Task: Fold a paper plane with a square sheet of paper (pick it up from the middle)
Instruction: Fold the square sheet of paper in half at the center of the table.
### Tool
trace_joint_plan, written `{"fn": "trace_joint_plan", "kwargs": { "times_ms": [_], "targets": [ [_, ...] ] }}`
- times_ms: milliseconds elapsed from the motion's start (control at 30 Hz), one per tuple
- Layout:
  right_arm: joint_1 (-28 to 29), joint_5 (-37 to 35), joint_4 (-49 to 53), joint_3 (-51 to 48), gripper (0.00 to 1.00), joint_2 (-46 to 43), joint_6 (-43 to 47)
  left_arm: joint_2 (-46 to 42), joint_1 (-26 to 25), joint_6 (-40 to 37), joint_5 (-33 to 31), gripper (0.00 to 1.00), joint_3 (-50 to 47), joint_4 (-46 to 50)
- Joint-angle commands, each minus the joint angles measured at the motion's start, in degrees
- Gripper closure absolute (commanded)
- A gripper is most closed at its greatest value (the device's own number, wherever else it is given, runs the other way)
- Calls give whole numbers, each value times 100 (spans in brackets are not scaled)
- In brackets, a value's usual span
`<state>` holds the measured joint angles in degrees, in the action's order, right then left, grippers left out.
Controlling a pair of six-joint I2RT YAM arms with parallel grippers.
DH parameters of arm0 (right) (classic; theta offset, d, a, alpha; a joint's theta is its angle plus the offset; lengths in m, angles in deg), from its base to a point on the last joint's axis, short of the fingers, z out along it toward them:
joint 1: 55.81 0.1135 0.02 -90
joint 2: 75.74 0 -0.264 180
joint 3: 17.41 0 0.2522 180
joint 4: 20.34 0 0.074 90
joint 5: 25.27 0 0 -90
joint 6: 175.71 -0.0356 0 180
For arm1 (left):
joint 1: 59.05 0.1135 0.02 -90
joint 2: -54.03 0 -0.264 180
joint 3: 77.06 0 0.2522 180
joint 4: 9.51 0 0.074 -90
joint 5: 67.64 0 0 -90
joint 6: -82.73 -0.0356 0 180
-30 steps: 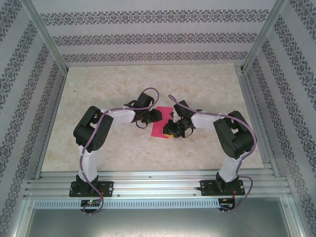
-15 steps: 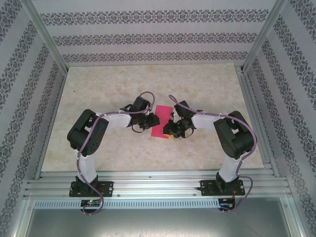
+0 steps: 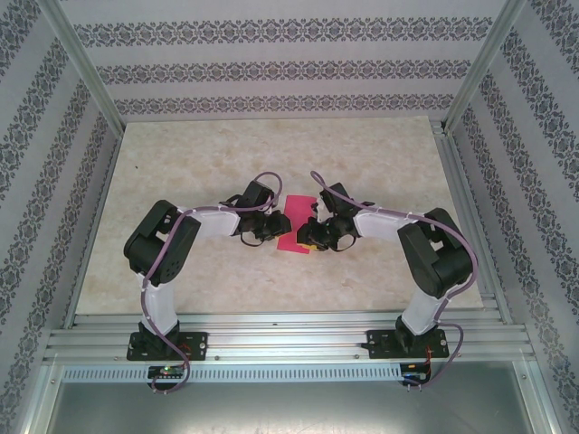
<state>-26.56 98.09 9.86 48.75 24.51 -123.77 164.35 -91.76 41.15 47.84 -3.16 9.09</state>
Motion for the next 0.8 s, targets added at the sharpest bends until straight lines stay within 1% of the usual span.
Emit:
{"fn": "trace_joint_plan", "kwargs": {
  "times_ms": [0,167,233,433,500,633,700,767],
  "targets": [
    [36,66,-104,-138,73,130,-56,160,-65,-163,-119,75,-46,254],
    [10,-208,44,-265,73,448,83,157,-63,-261,-182,75,5,359],
    [1,-191,172,-249,73,491,106,187,-61,-316,-187,75,59,438],
    [-33,-312,604,249,73,-133,160,190,-60,-368,-236,75,122,498],
    [-102,-305,493,337,73,-216,144,215,-65,-358,-240,75,135,483],
    [-319,-243,195,376,74,118,124,235,-67,-354,-224,75,141,470],
    [-333,-10,23,406,74,389,104,259,-61,-373,-213,75,147,481],
    [-322,9,-54,393,74,637,106,257,-61,-412,-219,75,175,531]
  ]
}}
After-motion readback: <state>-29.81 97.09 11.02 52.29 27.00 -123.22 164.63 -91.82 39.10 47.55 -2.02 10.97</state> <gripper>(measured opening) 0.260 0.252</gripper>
